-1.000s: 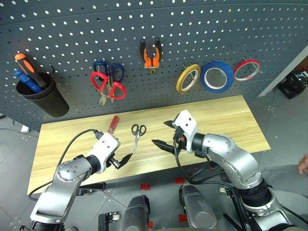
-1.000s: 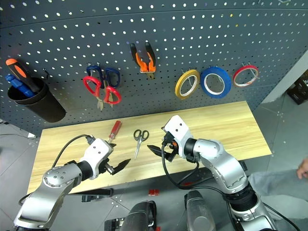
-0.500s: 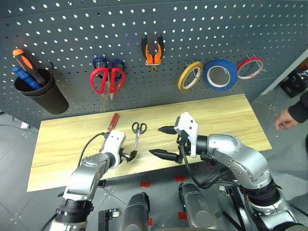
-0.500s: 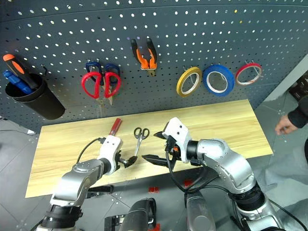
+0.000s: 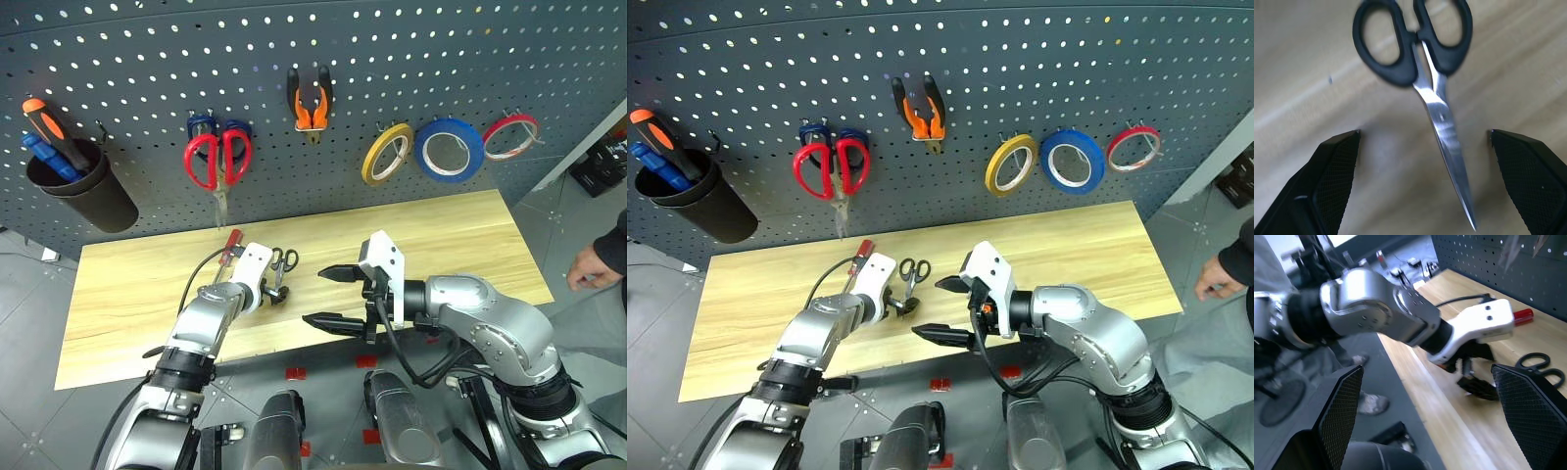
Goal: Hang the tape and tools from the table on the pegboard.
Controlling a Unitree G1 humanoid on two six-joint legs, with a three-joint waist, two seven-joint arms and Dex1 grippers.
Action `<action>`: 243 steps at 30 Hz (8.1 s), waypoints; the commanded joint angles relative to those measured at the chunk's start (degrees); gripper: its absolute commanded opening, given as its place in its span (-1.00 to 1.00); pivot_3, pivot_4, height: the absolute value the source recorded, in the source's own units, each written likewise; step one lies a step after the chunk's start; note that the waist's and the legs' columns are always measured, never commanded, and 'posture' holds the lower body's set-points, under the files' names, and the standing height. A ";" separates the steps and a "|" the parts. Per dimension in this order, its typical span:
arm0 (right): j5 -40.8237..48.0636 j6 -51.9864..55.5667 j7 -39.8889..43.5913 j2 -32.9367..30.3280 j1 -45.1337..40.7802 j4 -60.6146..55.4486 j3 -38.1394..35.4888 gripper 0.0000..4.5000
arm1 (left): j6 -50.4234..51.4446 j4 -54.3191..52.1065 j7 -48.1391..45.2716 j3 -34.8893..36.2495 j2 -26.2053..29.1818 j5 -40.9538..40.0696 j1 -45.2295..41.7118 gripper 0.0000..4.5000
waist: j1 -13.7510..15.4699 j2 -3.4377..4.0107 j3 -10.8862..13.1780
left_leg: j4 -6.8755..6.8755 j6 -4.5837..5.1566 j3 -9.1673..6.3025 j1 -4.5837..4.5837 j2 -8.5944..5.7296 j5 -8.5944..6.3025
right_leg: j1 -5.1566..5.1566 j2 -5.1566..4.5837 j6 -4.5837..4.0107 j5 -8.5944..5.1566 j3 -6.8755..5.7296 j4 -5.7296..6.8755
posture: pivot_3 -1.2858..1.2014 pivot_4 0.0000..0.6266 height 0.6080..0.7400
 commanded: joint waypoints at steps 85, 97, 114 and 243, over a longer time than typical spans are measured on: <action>3.76 -8.13 -6.78 1.16 -7.58 -0.06 -3.56 1.00 | -33.70 -34.17 9.56 15.60 0.53 7.64 14.55 -0.91 | 1.41 -0.03 -0.02 | 0.05 -0.12 0.10 -0.10 0.10 0.14 | -0.10 0.12 -0.04 0.14 -0.01 0.03 | -0.12 -0.15 1.00; -21.34 -26.11 -11.70 0.78 -16.21 2.79 3.66 1.00 | -34.02 -32.23 9.50 15.31 0.24 6.85 14.04 -0.91 | 1.32 -0.06 -0.13 | 0.07 -0.37 0.18 -0.09 0.10 0.28 | -0.13 0.09 -0.05 0.15 0.02 0.03 | -0.13 -0.16 1.00; -23.84 -26.44 -10.25 3.60 -13.80 3.11 4.23 1.00 | -34.20 -28.92 8.64 14.85 0.01 6.01 12.83 -0.10 | 0.85 -0.06 -0.21 | 0.08 -0.40 0.21 -0.10 0.11 0.32 | -0.15 0.09 -0.06 0.16 0.04 0.04 | -0.14 -0.20 1.00; -12.31 -15.72 -0.17 1.37 -11.78 -2.73 4.12 1.00 | -26.30 -45.78 9.54 31.87 2.15 -8.03 21.17 -0.58 | -0.01 -1.21 3.62 | 0.89 -0.47 0.46 -1.29 0.15 0.38 | -1.65 -0.31 -0.16 0.29 0.04 0.91 | -0.11 -0.18 1.00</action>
